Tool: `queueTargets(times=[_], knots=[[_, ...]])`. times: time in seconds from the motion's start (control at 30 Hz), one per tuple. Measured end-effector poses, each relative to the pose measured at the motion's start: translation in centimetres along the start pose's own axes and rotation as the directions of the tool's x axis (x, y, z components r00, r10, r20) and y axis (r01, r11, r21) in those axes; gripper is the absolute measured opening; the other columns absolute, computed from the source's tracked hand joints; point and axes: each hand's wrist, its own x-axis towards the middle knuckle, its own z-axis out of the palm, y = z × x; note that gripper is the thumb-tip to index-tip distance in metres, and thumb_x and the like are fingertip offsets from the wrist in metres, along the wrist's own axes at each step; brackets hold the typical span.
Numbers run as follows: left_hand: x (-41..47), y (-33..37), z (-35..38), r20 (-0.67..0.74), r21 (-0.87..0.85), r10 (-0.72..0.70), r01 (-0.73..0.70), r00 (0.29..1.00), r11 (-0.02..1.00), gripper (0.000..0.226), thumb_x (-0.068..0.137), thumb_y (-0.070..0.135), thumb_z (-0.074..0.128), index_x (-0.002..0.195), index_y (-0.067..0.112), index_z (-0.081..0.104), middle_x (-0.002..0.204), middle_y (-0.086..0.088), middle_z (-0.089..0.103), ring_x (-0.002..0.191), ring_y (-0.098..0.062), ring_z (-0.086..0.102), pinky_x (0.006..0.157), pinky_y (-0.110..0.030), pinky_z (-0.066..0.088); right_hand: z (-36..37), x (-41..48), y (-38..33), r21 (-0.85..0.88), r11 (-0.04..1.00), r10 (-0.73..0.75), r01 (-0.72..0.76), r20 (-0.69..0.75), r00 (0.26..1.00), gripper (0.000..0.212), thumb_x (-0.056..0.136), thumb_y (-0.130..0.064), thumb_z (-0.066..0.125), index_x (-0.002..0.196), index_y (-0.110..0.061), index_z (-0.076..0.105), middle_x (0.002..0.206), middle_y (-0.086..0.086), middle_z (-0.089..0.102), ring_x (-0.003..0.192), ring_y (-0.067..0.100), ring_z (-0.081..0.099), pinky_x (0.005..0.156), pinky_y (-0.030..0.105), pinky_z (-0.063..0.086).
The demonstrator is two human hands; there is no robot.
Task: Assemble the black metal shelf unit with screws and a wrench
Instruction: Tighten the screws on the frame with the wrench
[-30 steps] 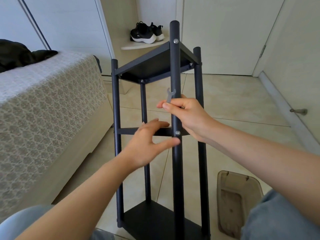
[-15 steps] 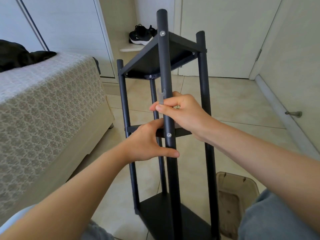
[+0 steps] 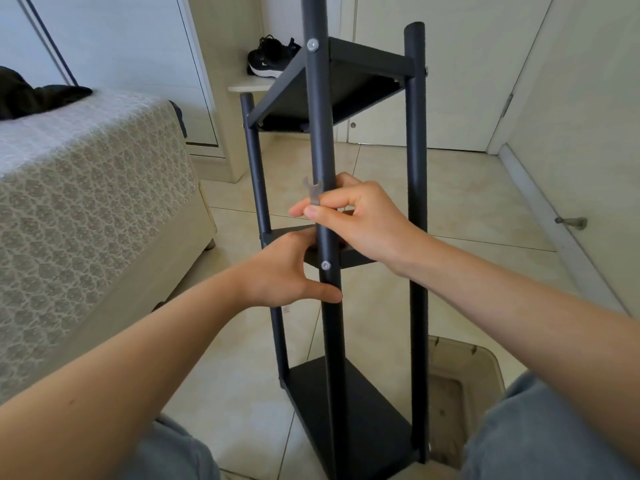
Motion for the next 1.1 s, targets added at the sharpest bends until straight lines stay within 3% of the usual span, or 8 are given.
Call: queueTargets(times=[0.13, 0.2, 0.33, 0.43, 0.57, 0.7, 0.97, 1.1], knots=[[-0.1, -0.2, -0.1, 0.017, -0.028, -0.019, 0.020, 1.000, 0.999, 0.097, 0.075, 0.022, 0.088, 0.145, 0.033, 0.022, 0.109, 0.032, 0.041, 0.096, 0.030, 0.044, 0.073, 0.007, 0.037, 0.0, -0.1, 0.3, 0.019, 1.000, 0.000, 0.000, 0.003, 1.000, 0.018, 0.096, -0.024, 0.061, 0.101, -0.034, 0.076, 0.111, -0.004, 0.054, 0.110, 0.001, 0.054, 0.103, 0.033, 0.046], [-0.2, -0.1, 0.0, 0.044, -0.036, -0.046, 0.048, 0.998, 0.998, 0.113, 0.076, 0.022, 0.087, 0.154, 0.036, 0.007, 0.112, 0.040, 0.033, 0.101, 0.014, 0.047, 0.074, 0.006, 0.039, -0.3, -0.2, 0.4, 0.021, 1.000, -0.002, 0.001, 0.024, 1.000, 0.019, 0.096, -0.025, 0.061, 0.101, -0.034, 0.076, 0.110, -0.007, 0.055, 0.110, -0.001, 0.053, 0.101, 0.027, 0.045], [-0.4, -0.2, 0.1, 0.054, -0.045, -0.034, 0.037, 0.998, 0.998, 0.119, 0.078, 0.021, 0.085, 0.156, 0.037, -0.003, 0.122, 0.038, 0.033, 0.110, 0.014, 0.039, 0.084, 0.009, 0.031, -1.1, -0.4, 0.3, 0.005, 1.000, 0.017, -0.017, 0.083, 0.996, 0.020, 0.096, -0.025, 0.062, 0.096, -0.038, 0.077, 0.109, -0.012, 0.061, 0.108, -0.008, 0.054, 0.086, 0.007, 0.041], [-0.4, 0.2, 0.0, 0.058, -0.060, -0.028, 0.031, 0.998, 0.998, 0.121, 0.078, 0.018, 0.086, 0.156, 0.042, -0.004, 0.145, 0.023, 0.030, 0.131, 0.003, 0.033, 0.107, -0.012, 0.028, -1.7, -0.9, 0.2, 0.001, 1.000, 0.024, -0.024, 0.070, 0.997, 0.019, 0.095, -0.025, 0.062, 0.094, -0.035, 0.078, 0.103, -0.013, 0.069, 0.103, -0.012, 0.057, 0.076, -0.007, 0.035], [-0.2, 0.2, -0.1, 0.073, -0.116, -0.037, 0.045, 0.997, 0.992, 0.106, 0.079, 0.013, 0.084, 0.151, 0.041, 0.012, 0.134, 0.034, 0.037, 0.119, 0.016, 0.039, 0.089, 0.005, 0.030, -2.9, -1.8, 0.6, -0.003, 0.999, 0.050, -0.050, -0.023, 0.999, 0.018, 0.095, -0.028, 0.061, 0.092, -0.036, 0.077, 0.100, -0.021, 0.071, 0.102, -0.016, 0.057, 0.090, 0.007, 0.041], [0.0, 0.0, -0.2, 0.055, -0.099, -0.054, 0.059, 0.997, 0.993, 0.086, 0.079, 0.017, 0.085, 0.142, 0.032, 0.029, 0.133, 0.021, 0.050, 0.123, 0.002, 0.047, 0.089, -0.009, 0.036, -3.3, -3.7, 1.7, -0.068, 0.990, 0.118, -0.126, -0.117, 0.986, 0.020, 0.096, -0.028, 0.058, 0.090, -0.035, 0.075, 0.097, -0.006, 0.070, 0.099, 0.003, 0.061, 0.096, 0.032, 0.050], [0.2, 0.0, -0.7, 0.072, -0.058, -0.066, 0.071, 0.995, 0.996, 0.106, 0.077, 0.018, 0.086, 0.155, 0.028, 0.015, 0.135, 0.022, 0.048, 0.132, -0.003, 0.041, 0.100, -0.015, 0.031, -1.6, -7.9, 4.3, -0.197, 0.958, 0.189, -0.208, -0.109, 0.976, 0.018, 0.093, -0.023, 0.063, 0.090, -0.016, 0.078, 0.060, -0.020, 0.054, 0.062, -0.001, 0.051, 0.063, 0.010, 0.039], [0.2, 0.1, -0.8, 0.074, -0.039, -0.068, 0.071, 0.995, 0.997, 0.108, 0.076, 0.019, 0.086, 0.156, 0.028, 0.014, 0.149, 0.011, 0.045, 0.138, -0.008, 0.039, 0.108, -0.024, 0.031, -0.6, -8.7, 5.7, -0.298, 0.908, 0.322, -0.294, 0.049, 0.945, 0.026, 0.095, -0.025, 0.061, 0.089, -0.007, 0.077, 0.056, -0.003, 0.054, 0.050, 0.003, 0.048, 0.054, 0.011, 0.038]])
